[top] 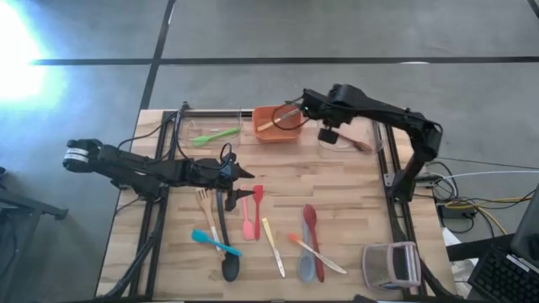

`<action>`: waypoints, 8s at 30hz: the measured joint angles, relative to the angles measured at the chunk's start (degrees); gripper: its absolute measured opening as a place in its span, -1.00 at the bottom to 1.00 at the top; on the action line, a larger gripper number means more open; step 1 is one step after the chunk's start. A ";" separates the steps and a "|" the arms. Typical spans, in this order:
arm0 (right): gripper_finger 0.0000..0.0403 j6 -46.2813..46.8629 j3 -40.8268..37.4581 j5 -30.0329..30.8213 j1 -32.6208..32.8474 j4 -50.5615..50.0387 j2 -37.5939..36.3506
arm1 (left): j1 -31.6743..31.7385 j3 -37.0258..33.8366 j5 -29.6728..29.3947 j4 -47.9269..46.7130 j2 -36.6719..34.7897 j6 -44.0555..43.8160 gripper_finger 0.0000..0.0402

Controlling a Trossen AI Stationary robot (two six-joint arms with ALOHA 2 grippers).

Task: Pick & Place Kitchen Items
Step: Put the green knife into the orange bin, then put the blue spatula into the left transparent bin

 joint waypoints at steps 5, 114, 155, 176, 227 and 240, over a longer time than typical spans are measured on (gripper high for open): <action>-0.71 -4.50 6.28 1.18 -1.14 -0.24 6.84 | -0.01 0.00 0.01 -0.02 0.00 0.02 0.34; -0.29 -40.52 20.71 18.78 1.54 8.57 36.91 | 0.01 0.00 -0.17 -0.02 0.00 0.44 0.34; -0.96 -8.58 23.07 -3.77 7.42 -3.78 12.42 | 0.01 0.01 -0.14 -0.04 0.00 -1.49 0.34; -0.96 9.57 22.80 -32.57 16.77 -6.43 0.69 | -0.01 0.00 -0.14 -0.11 0.00 -1.57 0.34; -0.96 15.59 -35.17 -39.42 32.33 35.74 -23.11 | -16.86 23.21 0.38 -62.81 6.24 11.93 0.34; -0.96 15.76 -37.24 -36.45 31.93 36.75 -25.84 | -23.96 26.05 2.65 -64.67 16.25 -2.32 0.34</action>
